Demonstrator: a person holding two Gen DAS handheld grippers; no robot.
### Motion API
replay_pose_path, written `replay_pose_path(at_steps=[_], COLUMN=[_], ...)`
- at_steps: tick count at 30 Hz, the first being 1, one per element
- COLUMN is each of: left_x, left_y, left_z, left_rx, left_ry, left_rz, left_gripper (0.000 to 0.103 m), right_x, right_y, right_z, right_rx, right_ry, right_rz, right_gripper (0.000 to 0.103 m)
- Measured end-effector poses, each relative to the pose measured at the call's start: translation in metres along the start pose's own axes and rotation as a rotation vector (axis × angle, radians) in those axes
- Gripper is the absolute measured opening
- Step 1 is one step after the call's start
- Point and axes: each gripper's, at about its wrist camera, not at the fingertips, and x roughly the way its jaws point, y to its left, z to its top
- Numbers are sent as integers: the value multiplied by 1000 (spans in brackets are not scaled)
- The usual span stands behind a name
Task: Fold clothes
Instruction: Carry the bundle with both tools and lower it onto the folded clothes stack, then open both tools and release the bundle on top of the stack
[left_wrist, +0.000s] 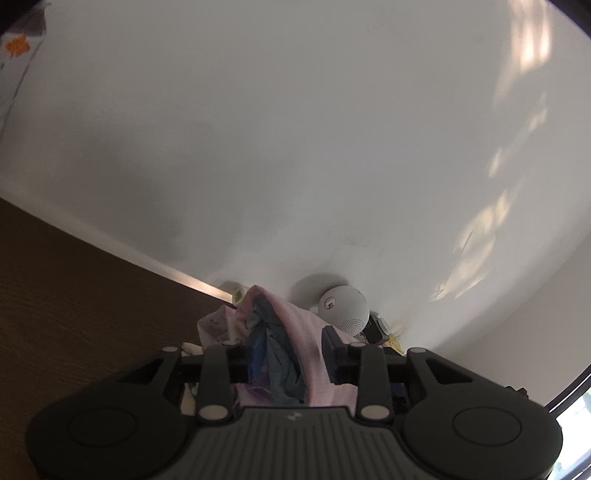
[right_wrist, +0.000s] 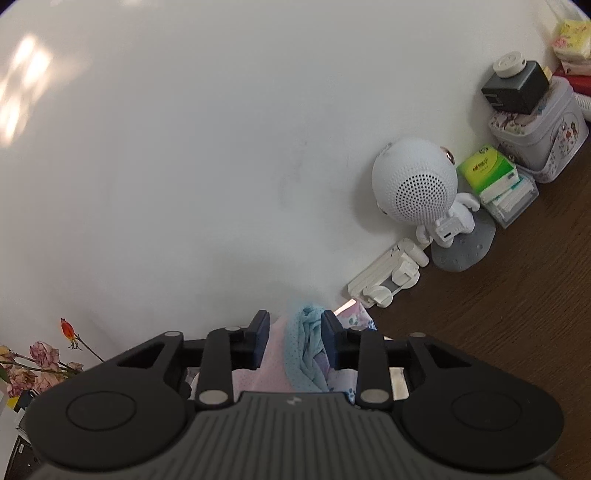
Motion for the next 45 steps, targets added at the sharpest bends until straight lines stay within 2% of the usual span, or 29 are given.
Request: replay_pose_path(at_steps=[2, 3, 5, 8, 14, 23, 33, 38, 40, 41, 42, 45], left_x=[-2, -1, 3, 9, 13, 14, 12, 9, 8, 8, 7, 5], left_y=[-6, -8, -11, -11, -6, -8, 2, 3, 1, 0, -1, -3], left_z=[1, 0, -2, -7, -14, -23, -29, -24, -23, -23, -23, -24], left_rx=[43, 60, 79, 90, 112, 148, 136, 101, 99, 97, 95, 88], left_ry=[-4, 0, 22, 37, 57, 86, 87, 65, 56, 52, 49, 35], left_rz=[28, 35, 53, 86, 115, 110, 85, 54, 50, 47, 44, 38], left_gripper=[30, 18, 8, 8, 8, 8, 5, 8, 10, 12, 16, 28], right_x=[0, 2, 6, 11, 12, 5, 2, -1, -2, -3, -3, -6], right_y=[4, 6, 9, 11, 8, 7, 7, 8, 9, 9, 9, 10], right_z=[0, 0, -3, -8, -14, -19, -23, -18, -17, -17, -17, -17], right_rx=[-24, -32, -51, -80, -107, -123, -130, -104, -97, -94, -92, -103], right_ry=[-1, 5, 20, 35, 53, 65, 67, 54, 46, 42, 37, 27], right_rz=[-13, -22, -48, -94, -105, -100, -95, -80, -74, -71, -71, -74], right_gripper=[30, 24, 17, 13, 13, 11, 11, 13, 18, 24, 30, 39])
